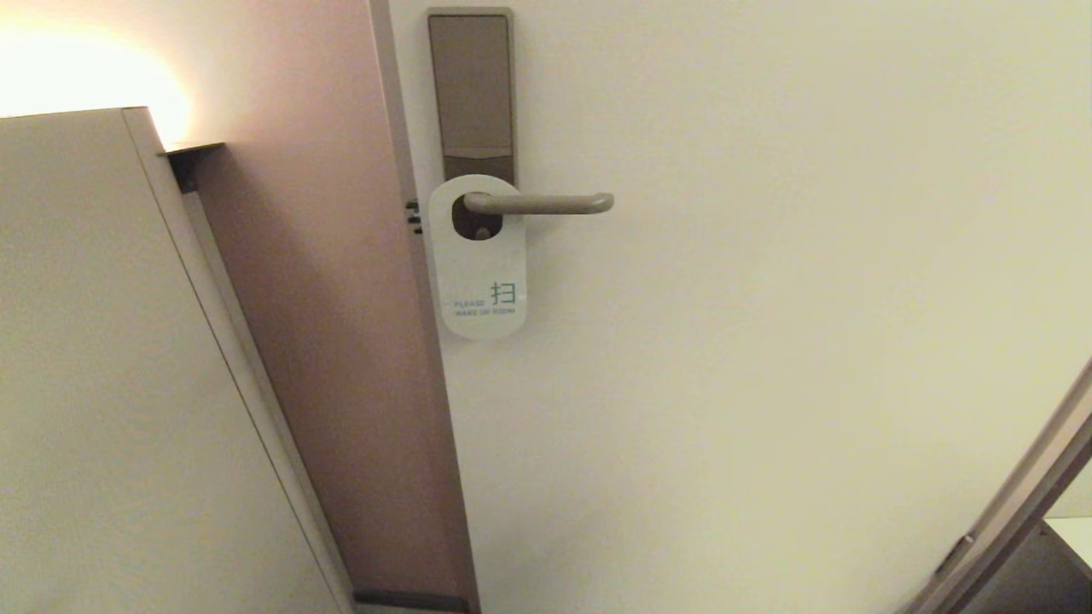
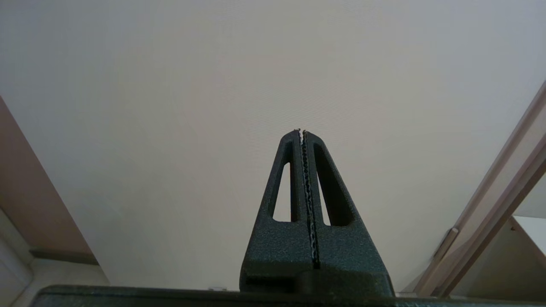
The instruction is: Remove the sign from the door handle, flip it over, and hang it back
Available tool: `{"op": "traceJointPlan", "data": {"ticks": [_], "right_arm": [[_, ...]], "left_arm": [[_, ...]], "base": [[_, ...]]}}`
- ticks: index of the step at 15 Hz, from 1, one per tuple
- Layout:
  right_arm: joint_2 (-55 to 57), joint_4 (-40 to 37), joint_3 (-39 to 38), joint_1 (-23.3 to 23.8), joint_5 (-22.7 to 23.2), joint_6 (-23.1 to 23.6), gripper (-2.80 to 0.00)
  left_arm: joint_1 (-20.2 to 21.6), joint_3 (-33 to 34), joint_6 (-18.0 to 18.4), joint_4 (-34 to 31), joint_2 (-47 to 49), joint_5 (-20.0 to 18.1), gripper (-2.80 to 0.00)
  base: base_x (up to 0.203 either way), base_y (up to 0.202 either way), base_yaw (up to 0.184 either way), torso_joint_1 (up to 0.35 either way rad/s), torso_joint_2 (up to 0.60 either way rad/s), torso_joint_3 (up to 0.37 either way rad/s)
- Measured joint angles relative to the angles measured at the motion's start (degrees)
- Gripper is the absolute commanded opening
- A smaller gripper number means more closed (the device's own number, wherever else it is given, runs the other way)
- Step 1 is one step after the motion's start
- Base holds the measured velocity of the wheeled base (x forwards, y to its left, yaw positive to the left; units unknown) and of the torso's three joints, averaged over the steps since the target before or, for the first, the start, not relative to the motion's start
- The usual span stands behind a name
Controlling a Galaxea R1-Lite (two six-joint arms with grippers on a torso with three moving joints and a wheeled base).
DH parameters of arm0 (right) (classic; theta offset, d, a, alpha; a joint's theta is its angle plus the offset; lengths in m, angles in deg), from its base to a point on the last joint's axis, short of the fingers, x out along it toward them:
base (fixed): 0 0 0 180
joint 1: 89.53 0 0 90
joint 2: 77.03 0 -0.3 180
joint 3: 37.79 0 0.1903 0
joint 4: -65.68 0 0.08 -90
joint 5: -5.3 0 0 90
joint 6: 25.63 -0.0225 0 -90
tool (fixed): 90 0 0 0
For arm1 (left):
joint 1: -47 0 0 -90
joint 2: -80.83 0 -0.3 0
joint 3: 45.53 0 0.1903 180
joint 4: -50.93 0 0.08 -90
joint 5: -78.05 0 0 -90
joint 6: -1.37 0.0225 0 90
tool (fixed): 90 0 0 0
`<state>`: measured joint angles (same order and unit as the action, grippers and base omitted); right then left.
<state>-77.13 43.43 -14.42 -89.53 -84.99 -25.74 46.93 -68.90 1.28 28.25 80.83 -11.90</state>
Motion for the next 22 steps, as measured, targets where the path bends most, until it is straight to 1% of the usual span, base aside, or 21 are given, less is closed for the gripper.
{"op": "traceJointPlan", "data": {"ticks": [22], "right_arm": [[0.03,0.0,0.0,0.0,-0.14,-0.35,-2.8]], "left_arm": [[0.02,0.0,0.0,0.0,0.0,-0.05,-2.8]], "base": [[0.0,0.0,0.0,0.0,0.0,0.0]]}}
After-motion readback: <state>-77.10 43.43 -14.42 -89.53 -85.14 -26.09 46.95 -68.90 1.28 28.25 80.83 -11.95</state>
